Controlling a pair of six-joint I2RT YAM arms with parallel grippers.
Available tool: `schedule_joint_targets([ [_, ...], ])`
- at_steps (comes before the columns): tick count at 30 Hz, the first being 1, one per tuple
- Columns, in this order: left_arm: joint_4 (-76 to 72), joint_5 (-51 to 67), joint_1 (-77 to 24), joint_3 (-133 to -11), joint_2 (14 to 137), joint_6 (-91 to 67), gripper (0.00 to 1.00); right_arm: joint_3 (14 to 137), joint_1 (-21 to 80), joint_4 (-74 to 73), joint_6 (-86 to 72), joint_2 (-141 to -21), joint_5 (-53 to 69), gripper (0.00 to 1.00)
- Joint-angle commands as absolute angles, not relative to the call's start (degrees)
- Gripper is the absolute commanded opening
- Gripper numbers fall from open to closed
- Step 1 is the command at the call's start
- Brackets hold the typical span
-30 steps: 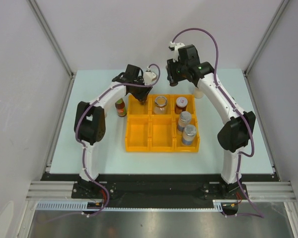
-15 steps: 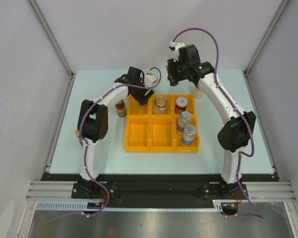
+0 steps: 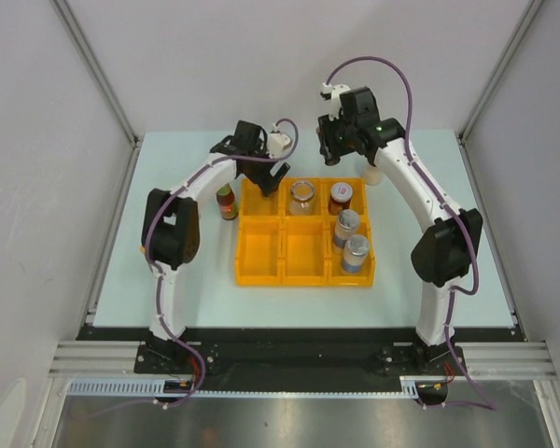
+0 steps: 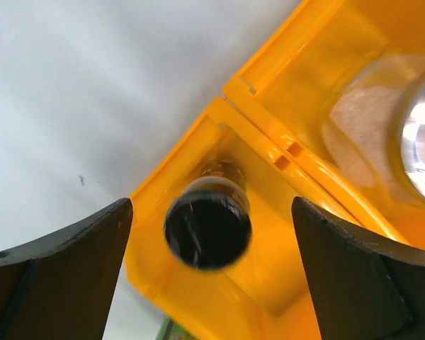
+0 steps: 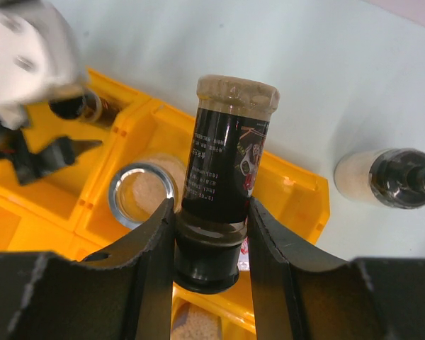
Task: Organize the condiment bottles
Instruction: Place the bottle in the storage box.
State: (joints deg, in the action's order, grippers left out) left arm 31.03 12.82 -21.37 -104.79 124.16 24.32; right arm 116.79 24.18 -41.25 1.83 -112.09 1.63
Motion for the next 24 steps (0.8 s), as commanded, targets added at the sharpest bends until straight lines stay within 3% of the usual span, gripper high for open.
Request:
schedule_joint_targets([
  [1,30.5,18.18,-20.22,-106.97,113.04,21.1,1.0,113.56,23.38,-39.2,7.46,-107.32,4.38,0.0],
  [11,34.09,28.54,-19.69,-102.83,100.72,18.9,1.0,97.4,22.94,-34.63,17.13,-95.99,12.56,0.0],
  [17,45.76,44.18,-18.99,-106.95,106.06,20.83,1.0,86.07,29.08,-31.55,25.83,-87.81,10.03,0.0],
  [24,55.27,60.71,-16.79,-116.88,114.25,23.28,1.0,83.94,34.98,-31.64,28.47,-83.85,9.23,0.0],
])
